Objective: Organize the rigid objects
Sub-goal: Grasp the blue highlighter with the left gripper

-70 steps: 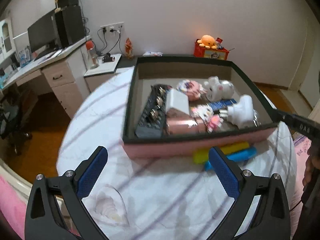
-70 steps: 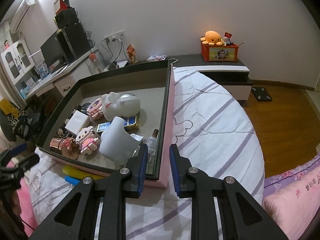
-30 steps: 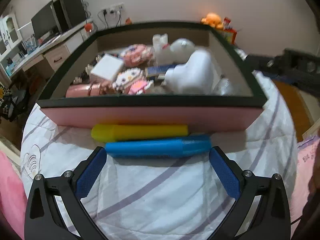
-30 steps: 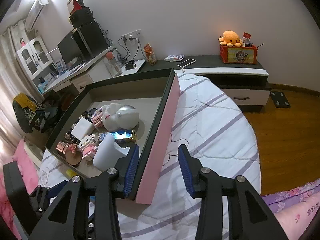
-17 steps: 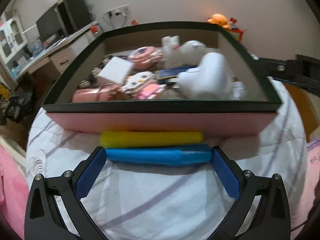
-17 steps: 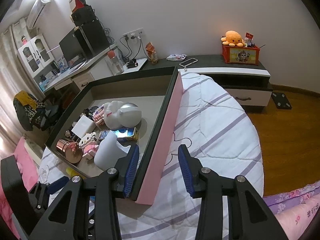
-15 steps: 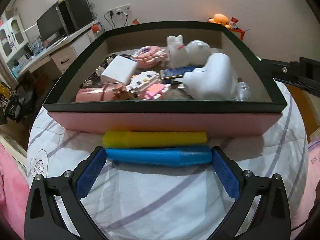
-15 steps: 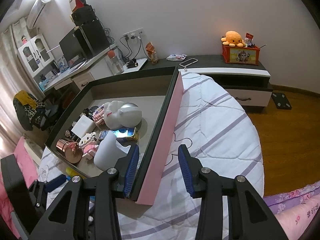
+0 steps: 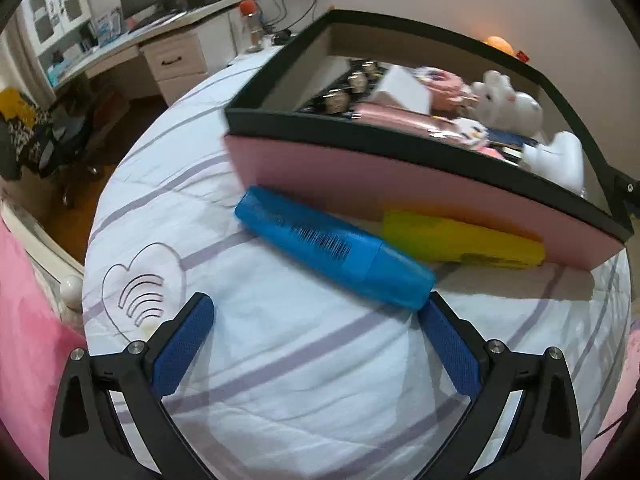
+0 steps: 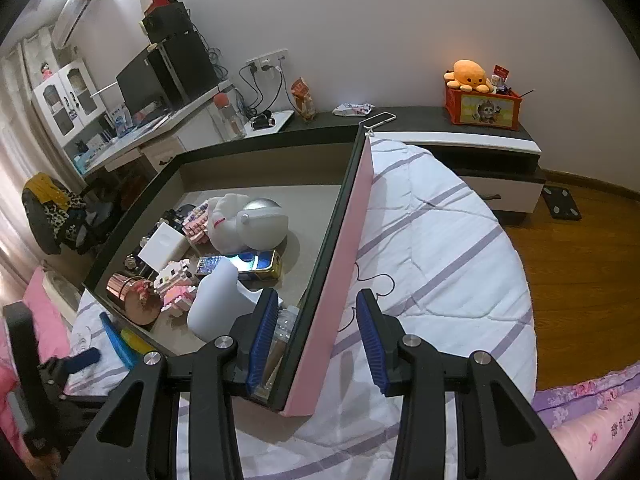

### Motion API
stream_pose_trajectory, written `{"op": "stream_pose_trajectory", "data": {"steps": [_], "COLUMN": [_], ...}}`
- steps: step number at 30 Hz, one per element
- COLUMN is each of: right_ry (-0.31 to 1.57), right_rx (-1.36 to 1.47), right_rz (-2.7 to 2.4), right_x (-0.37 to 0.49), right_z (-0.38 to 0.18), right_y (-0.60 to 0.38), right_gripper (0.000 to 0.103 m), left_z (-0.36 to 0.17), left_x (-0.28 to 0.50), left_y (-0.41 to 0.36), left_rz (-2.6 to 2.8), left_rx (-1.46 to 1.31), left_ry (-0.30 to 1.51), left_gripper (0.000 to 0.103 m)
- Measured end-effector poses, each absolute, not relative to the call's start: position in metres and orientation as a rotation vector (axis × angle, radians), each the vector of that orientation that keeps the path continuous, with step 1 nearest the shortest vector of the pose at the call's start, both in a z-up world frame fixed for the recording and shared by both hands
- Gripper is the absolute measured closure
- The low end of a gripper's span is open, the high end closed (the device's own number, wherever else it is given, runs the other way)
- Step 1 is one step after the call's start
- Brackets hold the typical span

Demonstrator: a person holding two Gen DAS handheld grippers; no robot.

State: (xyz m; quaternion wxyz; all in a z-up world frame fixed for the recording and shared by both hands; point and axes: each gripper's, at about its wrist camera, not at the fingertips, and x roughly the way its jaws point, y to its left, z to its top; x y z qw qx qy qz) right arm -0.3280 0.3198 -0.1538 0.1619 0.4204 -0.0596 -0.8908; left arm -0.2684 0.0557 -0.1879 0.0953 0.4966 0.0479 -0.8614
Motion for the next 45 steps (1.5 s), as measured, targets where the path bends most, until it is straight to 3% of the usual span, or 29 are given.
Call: {"op": "stream_pose_trajectory", "data": {"steps": [5, 11, 20, 23, 25, 26, 28, 31, 41, 45], "right_ry": [-0.147, -0.126, -0.118, -0.112, -0.115, -0.118, -0.122, -0.121, -0.117, -0.116], "right_rx": [1.26, 1.323, 1.352, 1.352, 1.352, 1.355, 1.361, 1.365, 1.389, 1.392], "right_rz": [-2.584, -2.59, -2.598, -2.605, -2.604, -2.602, -2.599, -2.605, -2.623, -2.624], "right_x": [-0.333, -0.334, -0.334, -0.333, -0.333, -0.333, -0.332, -0.332, -0.332, -0.332], "right_z": [-0.158, -0.164, -0.165, -0.165, -0.164, -0.165, -0.165, -0.165, -0.164, -0.165], "right_y": [0.315, 0.31, 0.307, 0.306, 0.305, 0.305, 0.305, 0.303, 0.299, 0.298], "right_gripper": [0.061, 0.069, 0.069, 0.07, 0.071, 0.073, 0.077, 0.079, 0.08, 0.08], "left_z": [-0.188, -0.187, -0.188, -0.185, -0.181, -0.18, -0.179, -0.177, -0.173, -0.173], "left_x": [-0.268, -0.267, -0.275, -0.267, -0.266, -0.267, -0.268, -0.265, -0.257, -0.254], "left_y": [0.048, 0.053, 0.053, 0.051, 0.047, 0.043, 0.036, 0.035, 0.012, 0.001], "left_rz": [-2.592, -2.61, -2.662, -2.678, -2.696, -2.69, -2.706, -2.719, -2.722, -2.712], "left_rx": [1.475, 1.469, 1.434, 1.414, 1.415, 1.409, 1.423, 1.435, 1.492, 1.499], "left_ry": [0.128, 0.144, 0.147, 0.121, 0.132, 0.142, 0.126, 0.109, 0.142, 0.193], "left_gripper": [0.0, 0.0, 0.002, 0.021, 0.042, 0.045, 0.062, 0.069, 0.068, 0.06]}}
